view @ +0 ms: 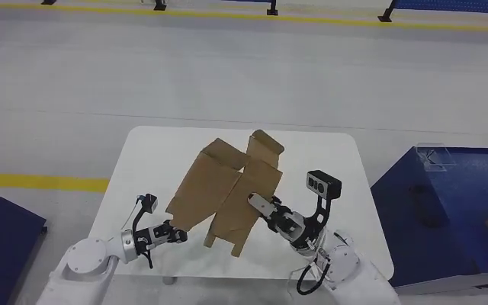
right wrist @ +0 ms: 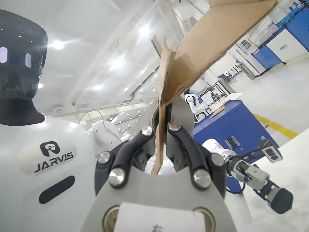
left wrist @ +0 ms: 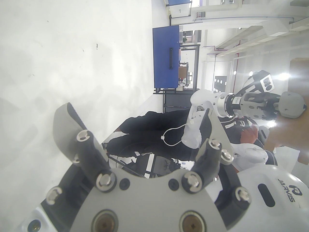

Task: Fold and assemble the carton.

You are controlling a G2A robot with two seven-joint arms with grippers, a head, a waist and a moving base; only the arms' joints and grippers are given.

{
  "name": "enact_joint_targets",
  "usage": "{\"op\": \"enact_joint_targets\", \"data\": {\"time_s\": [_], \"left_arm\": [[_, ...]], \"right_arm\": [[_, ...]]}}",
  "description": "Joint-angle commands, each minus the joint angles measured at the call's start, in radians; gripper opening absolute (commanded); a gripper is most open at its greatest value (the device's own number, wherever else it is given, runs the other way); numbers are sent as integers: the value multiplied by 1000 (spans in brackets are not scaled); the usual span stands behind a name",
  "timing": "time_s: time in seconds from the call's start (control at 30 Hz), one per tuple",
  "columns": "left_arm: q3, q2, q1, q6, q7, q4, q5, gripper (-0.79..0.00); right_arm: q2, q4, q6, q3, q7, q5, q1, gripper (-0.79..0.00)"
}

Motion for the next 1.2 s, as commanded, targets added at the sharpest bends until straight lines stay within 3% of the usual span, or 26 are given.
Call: {"op": "enact_joint_targets", "data": {"time_s": [0.0, 0.13, 0.27, 0.37, 0.5, 0.6, 0.83, 0.93, 1.17], "left_arm": [[0, 0, 0, 0, 0, 0, 0, 0], [0, 0, 0, 0, 0, 0, 0, 0], [0, 0, 0, 0, 0, 0, 0, 0], [0, 0, 0, 0, 0, 0, 0, 0], [0, 0, 0, 0, 0, 0, 0, 0], [0, 0, 0, 0, 0, 0, 0, 0], [0, 0, 0, 0, 0, 0, 0, 0], [0, 0, 0, 0, 0, 0, 0, 0], [-9, 2, 2, 8, 39, -9, 1, 0]], "right_arm": [[0, 0, 0, 0, 0, 0, 0, -785], [-7, -61, -3, -6, -65, 145, -19, -785], [-10, -127, 8, -41, -17, 467, -22, -785], [-14, -181, 93, -88, 82, 817, -22, -785], [-17, -222, 342, -112, 264, 1257, -46, -785], [-14, -235, 565, -107, 351, 1464, -81, -785], [-13, -294, 967, -117, 372, 1867, -174, -785], [-11, -299, 984, -76, 361, 1834, -177, -785], [-5, -225, 697, 11, 475, 1091, -118, -785]]}}
